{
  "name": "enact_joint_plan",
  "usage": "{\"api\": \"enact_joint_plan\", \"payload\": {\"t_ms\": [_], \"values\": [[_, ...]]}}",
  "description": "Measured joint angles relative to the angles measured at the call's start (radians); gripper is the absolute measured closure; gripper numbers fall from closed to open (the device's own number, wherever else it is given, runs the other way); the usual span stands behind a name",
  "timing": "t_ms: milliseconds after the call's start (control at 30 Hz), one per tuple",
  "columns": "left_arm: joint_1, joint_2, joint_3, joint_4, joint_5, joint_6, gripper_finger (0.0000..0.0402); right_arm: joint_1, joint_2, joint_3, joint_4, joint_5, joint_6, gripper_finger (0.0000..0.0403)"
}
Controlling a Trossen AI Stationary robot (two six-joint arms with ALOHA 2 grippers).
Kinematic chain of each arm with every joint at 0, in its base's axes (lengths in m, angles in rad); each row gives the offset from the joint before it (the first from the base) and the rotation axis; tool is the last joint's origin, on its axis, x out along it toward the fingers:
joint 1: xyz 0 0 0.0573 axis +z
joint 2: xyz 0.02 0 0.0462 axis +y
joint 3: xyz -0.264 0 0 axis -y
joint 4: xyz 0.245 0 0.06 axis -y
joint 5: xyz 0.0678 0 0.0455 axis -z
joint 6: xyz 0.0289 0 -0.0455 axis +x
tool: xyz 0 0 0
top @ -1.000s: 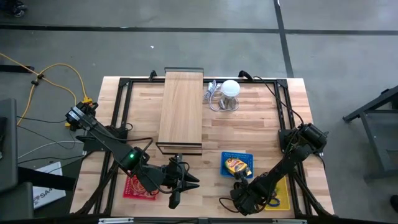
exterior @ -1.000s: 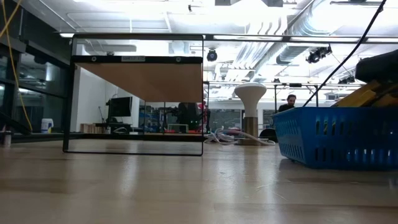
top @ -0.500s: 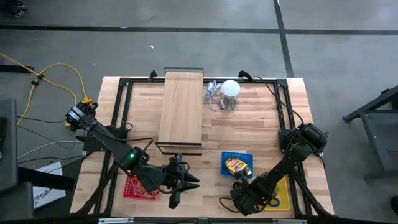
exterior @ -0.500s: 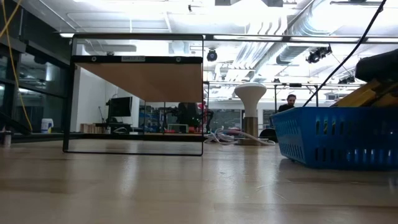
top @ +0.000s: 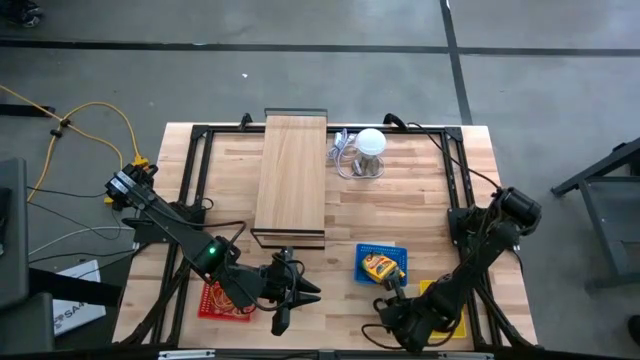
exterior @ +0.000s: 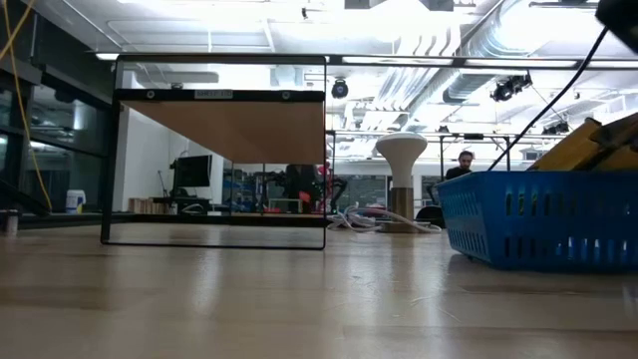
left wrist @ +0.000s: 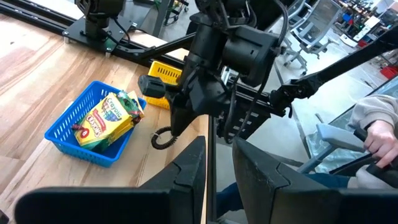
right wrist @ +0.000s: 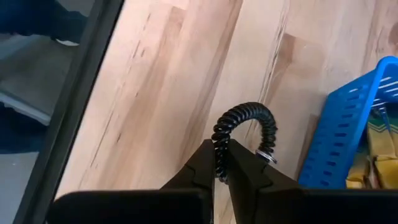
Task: Pick & Place Office Desk Supplies
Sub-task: Put the black spiral keychain into the yellow bin
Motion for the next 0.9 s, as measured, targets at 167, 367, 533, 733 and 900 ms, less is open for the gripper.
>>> {"api": "enact_joint_plan", "payload": {"t_ms": [167, 367, 533, 733, 900], "values": [[0.0, 0.0, 0.0, 0.0, 0.0, 0.0, 0.0325, 0.015, -0.003, 0.0, 0.0, 0.008, 0.002, 0.0388], [0.0, 0.0, 0.0, 0.0, 0.0, 0.0, 0.0325, 0.019, -0.007, 0.0, -0.053, 0.005, 0.073, 0.0388], [0.0, 0.0, 0.0, 0.0, 0.0, 0.0, 0.0325, 0.049, -0.048, 0.0, -0.183, 0.034, 0.236, 0.0388], [0.0, 0.0, 0.0, 0.0, 0.0, 0.0, 0.0325, 0.11, -0.096, 0.0, -0.29, 0.042, 0.435, 0.0388], [0.0, 0.0, 0.0, 0.0, 0.0, 0.0, 0.0325, 0.171, -0.124, 0.0, -0.386, 0.034, 0.601, 0.0388]]}}
